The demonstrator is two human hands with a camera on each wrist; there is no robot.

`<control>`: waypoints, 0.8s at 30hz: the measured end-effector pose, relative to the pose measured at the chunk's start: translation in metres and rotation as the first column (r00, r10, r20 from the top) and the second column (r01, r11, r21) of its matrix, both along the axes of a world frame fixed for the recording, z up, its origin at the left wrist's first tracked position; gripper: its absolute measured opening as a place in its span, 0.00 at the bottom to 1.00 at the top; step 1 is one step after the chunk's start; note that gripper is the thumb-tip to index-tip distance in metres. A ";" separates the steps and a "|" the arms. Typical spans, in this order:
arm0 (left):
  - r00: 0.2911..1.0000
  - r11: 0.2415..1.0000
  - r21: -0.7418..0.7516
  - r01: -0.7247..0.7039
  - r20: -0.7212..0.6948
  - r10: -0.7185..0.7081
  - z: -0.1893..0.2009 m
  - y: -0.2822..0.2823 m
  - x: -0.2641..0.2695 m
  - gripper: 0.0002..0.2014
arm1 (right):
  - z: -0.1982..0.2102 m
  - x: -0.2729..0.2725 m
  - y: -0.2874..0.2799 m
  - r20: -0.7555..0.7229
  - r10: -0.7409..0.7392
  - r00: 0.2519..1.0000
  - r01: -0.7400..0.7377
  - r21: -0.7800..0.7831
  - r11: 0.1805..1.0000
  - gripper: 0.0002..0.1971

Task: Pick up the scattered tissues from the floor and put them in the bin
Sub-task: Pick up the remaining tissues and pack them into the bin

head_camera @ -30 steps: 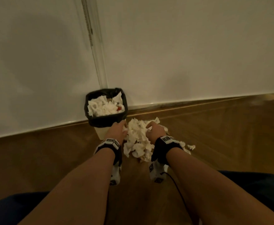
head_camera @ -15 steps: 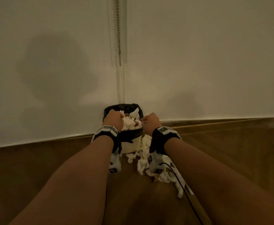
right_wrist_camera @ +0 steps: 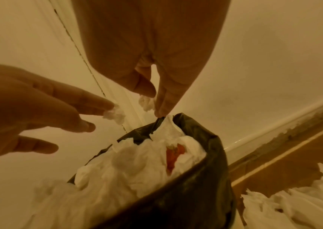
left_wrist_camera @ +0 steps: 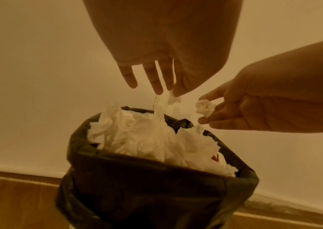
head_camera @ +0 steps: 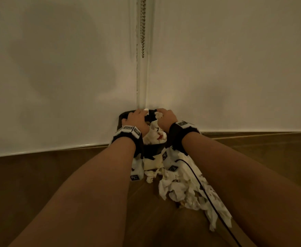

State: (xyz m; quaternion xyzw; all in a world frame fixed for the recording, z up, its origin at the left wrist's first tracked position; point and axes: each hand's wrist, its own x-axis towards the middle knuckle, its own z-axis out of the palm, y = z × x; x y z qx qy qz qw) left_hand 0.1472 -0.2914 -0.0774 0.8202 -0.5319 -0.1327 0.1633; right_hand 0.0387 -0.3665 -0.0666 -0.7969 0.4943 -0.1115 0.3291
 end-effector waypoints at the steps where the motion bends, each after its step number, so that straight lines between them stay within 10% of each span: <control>1: 1.000 0.999 0.042 0.007 -0.018 -0.007 -0.003 -0.004 -0.001 0.32 | -0.003 0.002 -0.003 -0.017 0.033 0.999 -0.033 0.014 0.999 0.30; 14: 0.995 0.981 -0.167 0.096 -0.013 -0.099 -0.001 0.004 -0.031 0.15 | -0.030 -0.069 -0.007 0.188 -0.195 0.963 0.191 0.040 0.981 0.24; 24: 0.959 0.963 0.062 0.263 -0.125 -0.254 -0.052 0.037 -0.123 0.11 | -0.089 -0.161 0.025 0.086 -0.291 0.953 0.281 0.111 0.953 0.14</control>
